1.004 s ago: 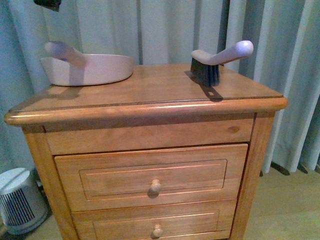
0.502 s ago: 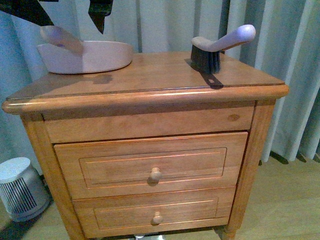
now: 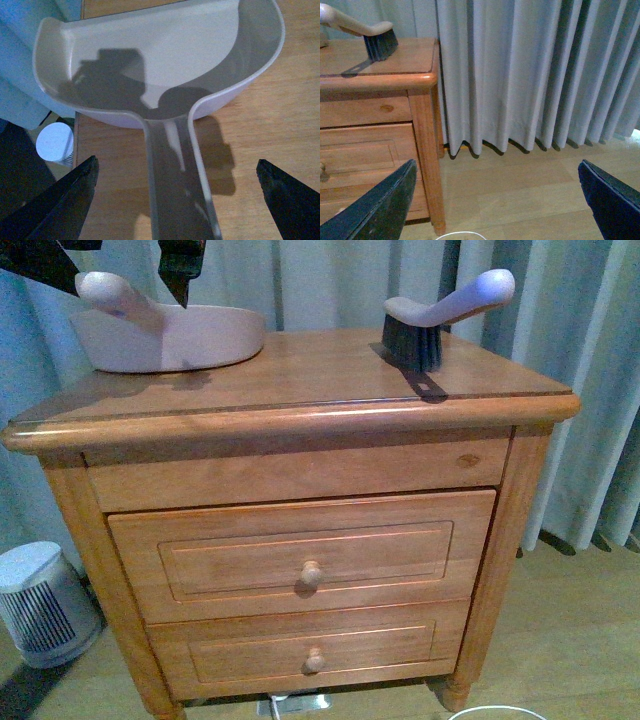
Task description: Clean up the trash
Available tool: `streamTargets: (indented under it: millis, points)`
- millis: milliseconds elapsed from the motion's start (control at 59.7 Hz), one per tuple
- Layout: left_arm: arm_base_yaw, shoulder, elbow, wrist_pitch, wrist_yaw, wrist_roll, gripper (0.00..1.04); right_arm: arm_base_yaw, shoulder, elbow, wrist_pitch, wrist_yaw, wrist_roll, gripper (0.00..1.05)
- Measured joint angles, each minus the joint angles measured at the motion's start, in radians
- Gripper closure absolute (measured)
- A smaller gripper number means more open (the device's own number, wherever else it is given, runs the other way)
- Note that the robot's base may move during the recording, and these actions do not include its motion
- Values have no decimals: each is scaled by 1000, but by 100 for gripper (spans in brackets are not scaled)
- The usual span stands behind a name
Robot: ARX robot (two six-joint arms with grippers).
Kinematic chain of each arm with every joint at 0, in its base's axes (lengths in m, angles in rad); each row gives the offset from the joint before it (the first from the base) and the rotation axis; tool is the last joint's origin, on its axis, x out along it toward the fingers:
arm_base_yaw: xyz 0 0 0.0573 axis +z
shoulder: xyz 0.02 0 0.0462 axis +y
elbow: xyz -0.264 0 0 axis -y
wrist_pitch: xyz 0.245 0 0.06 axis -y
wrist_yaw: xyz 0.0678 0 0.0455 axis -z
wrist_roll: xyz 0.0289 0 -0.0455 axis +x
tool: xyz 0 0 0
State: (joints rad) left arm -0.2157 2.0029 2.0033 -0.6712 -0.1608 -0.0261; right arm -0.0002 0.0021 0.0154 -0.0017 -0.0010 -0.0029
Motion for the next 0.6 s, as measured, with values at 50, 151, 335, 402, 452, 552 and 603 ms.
streamTargets:
  millis: [50,151,335,402,452,552,603]
  points:
    - [3,0,-6,5,0,2,8,0,0,0,0,0,0,7]
    - [6,5,-14,8,4,3,8,0,0,0,0,0,0,7]
    - [8,16,-24,8,7,3,8,0,0,0,0,0,0,7]
    - [8,20,-25,8,6,5,8,0,0,0,0,0,0,7]
    - [8,23,-25,8,2,10,8,0,0,0,0,0,0,7]
    - [7,33,-24,1,-3,18,8,0,0,0,0,0,0,7]
    - [6,40,-25,-1,-7,26,8,0,0,0,0,0,0,7]
